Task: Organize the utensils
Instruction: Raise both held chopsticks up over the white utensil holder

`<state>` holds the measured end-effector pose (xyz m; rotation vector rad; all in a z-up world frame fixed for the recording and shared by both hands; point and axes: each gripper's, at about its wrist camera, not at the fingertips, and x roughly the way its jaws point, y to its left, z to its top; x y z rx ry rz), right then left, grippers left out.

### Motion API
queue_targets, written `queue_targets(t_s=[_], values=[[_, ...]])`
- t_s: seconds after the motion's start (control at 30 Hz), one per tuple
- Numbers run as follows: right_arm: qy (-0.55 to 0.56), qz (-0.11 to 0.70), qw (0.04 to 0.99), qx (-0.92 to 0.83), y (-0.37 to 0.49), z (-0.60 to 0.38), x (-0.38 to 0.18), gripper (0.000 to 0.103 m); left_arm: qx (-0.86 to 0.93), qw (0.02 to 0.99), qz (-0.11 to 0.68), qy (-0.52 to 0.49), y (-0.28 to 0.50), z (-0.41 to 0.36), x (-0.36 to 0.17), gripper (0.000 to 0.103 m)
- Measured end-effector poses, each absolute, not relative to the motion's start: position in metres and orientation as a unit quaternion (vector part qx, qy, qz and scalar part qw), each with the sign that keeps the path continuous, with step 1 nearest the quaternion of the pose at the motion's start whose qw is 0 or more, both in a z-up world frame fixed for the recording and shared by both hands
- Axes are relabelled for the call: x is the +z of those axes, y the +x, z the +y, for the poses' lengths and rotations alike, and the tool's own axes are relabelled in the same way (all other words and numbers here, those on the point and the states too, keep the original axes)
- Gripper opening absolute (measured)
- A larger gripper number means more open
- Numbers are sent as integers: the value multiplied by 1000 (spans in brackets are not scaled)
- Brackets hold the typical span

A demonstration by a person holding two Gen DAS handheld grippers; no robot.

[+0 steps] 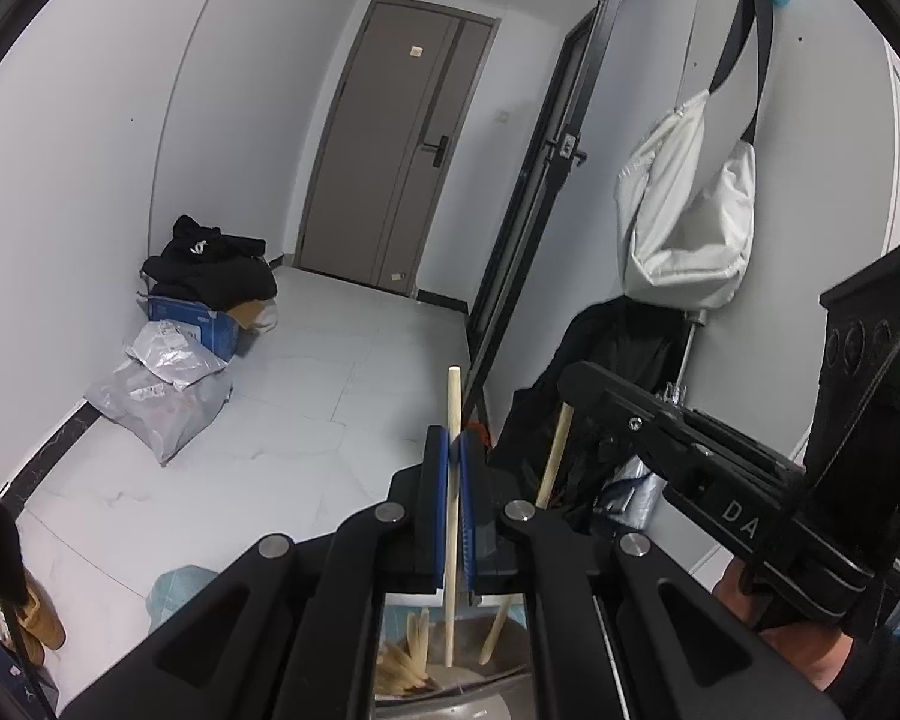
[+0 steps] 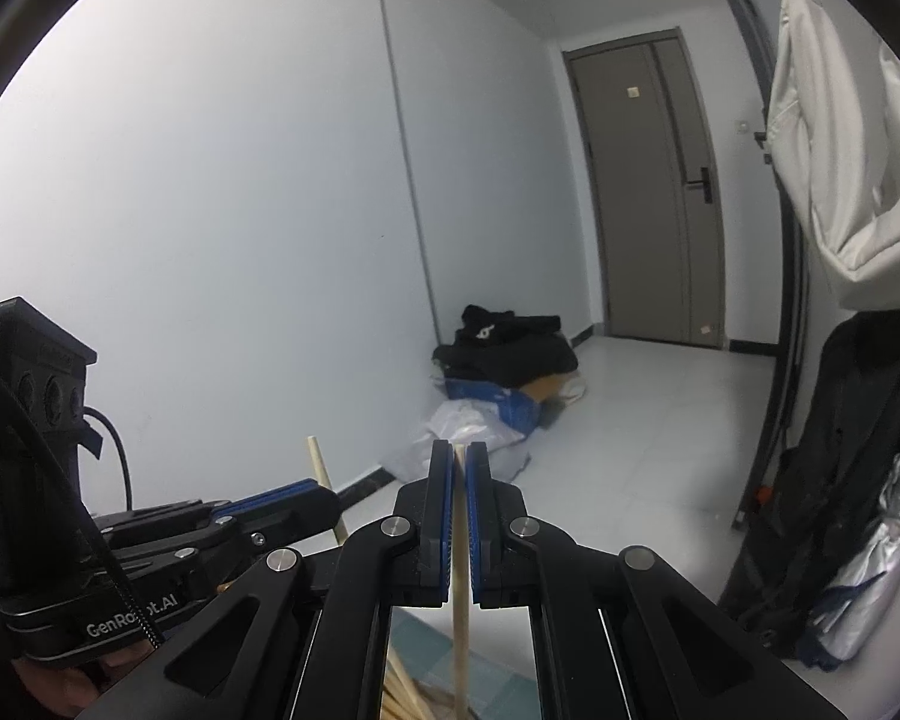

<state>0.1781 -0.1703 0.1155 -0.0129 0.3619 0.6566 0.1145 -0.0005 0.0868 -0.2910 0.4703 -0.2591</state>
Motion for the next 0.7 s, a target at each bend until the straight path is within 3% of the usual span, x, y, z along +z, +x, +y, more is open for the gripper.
queue_targets(t_s=[0.7], values=[[-28, 207, 916, 343, 176, -161, 93, 3, -148, 944, 258, -146, 87, -6, 70, 1]])
